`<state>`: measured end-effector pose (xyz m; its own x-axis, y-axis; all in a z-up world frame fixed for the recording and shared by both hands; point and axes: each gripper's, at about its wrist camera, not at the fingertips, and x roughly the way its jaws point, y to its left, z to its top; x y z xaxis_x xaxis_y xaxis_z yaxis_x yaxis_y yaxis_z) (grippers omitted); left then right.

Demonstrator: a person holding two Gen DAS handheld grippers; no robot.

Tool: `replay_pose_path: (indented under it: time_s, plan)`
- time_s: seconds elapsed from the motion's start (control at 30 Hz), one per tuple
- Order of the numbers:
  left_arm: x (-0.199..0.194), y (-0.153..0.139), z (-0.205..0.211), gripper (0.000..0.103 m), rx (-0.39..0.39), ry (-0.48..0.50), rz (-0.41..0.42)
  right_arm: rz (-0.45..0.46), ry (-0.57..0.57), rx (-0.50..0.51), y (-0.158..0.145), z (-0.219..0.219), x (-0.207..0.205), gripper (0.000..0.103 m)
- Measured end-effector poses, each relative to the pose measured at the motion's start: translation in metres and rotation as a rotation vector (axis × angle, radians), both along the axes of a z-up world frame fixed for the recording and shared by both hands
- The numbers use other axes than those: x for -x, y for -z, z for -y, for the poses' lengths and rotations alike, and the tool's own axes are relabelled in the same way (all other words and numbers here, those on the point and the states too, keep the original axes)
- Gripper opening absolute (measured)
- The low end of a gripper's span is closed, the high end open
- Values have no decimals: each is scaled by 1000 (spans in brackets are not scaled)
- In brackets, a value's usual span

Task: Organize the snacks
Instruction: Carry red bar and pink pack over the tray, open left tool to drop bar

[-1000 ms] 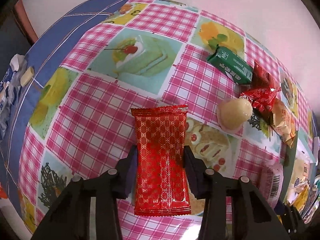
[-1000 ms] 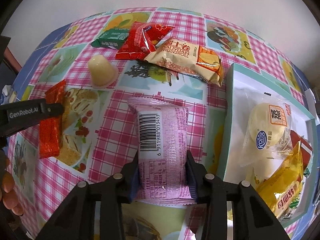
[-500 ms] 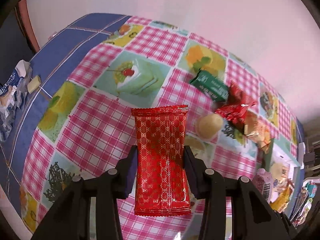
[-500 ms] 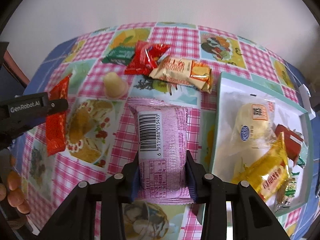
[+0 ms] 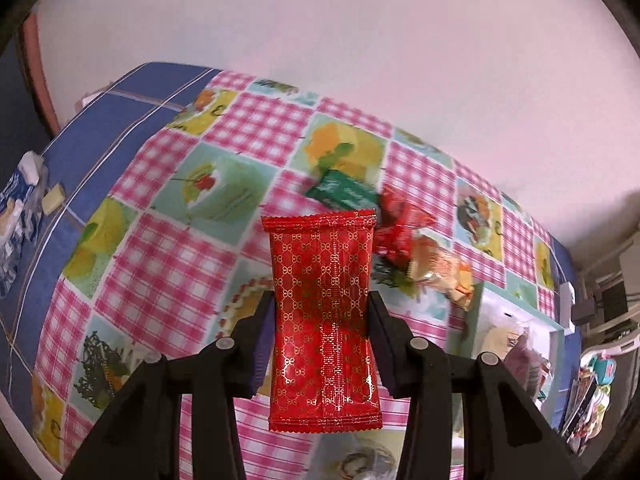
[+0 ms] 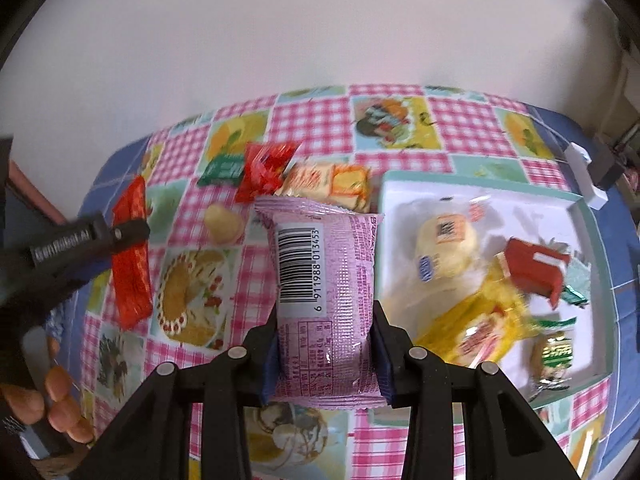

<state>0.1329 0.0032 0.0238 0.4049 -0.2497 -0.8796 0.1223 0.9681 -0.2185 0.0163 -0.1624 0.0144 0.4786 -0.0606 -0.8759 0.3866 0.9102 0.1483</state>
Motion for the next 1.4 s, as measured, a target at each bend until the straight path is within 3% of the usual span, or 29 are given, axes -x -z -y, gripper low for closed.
replay_pose_path:
  time_s: [0.4,0.7,1.13,1.33,1.4]
  plan:
    - [30,12,106,46,22,235,-32,-14,313,-28,-1,121,43,41]
    - [54,48,179,46,-95,385,-34,-48,443,-79,19,174,74,41]
    - [72,69,222,46,-121,505,-57,-91,534,-126,40,209,96,41]
    - [74,75,227,46,-119,512,-85,-113,524,-142,46,211,94,43]
    - [75,73,226,46,-110,507,-91,-110,518,-138,44,210,94,49]
